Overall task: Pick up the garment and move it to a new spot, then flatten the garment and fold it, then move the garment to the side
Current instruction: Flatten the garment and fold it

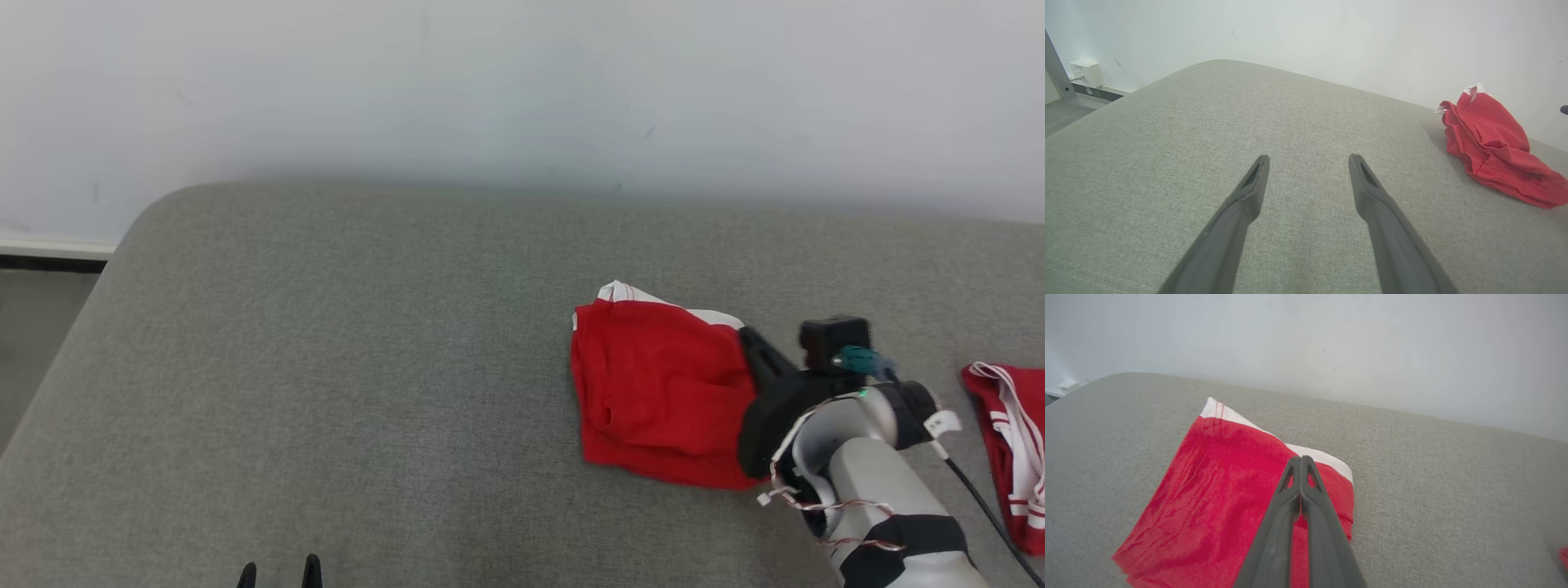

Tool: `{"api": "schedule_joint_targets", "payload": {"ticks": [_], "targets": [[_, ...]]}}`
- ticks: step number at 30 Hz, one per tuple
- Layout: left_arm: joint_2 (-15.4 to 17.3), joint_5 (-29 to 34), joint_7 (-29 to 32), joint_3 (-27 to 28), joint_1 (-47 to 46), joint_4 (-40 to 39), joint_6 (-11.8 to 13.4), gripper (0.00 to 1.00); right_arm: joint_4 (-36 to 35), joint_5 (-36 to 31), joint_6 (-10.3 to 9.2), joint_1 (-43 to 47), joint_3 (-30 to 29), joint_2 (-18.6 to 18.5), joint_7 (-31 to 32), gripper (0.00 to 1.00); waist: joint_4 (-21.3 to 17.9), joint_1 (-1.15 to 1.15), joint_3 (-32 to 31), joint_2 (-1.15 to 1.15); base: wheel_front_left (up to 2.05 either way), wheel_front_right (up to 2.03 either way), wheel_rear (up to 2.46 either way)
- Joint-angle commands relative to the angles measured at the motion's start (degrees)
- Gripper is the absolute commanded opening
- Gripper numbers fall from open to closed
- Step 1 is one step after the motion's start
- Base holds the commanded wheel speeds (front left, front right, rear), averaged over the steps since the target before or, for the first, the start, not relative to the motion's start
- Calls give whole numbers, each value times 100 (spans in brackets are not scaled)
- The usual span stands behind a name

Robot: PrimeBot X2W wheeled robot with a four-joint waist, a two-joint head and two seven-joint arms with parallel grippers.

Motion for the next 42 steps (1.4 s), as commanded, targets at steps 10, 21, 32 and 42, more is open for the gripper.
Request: {"api": "schedule_joint_targets", "payload": {"ticks": [10, 21, 32, 42], "targets": [[-7, 25, -15, -145, -235, -82, -43, 100, 764, -1717, -16, -612, -1956, 310, -569, 0, 666, 1, 549, 0, 0, 0, 0], [-8, -65, -15, -266, -343, -74, -20, 100, 1450, -2652, -16, -939, -2624, 419, -649, 0, 1128, 1, 898, 0, 0, 0, 0], [-7, -109, -15, -383, -344, -75, 41, 100, 2577, -1970, -16, -1474, -1568, 442, -976, 0, 1277, 1, 979, 0, 0, 0, 0], [-7, -85, -15, -326, -251, -38, 56, 100, 2441, -483, -16, -1619, 33, 435, -1200, 0, 1056, 1, 728, 0, 0, 0, 0]]}}
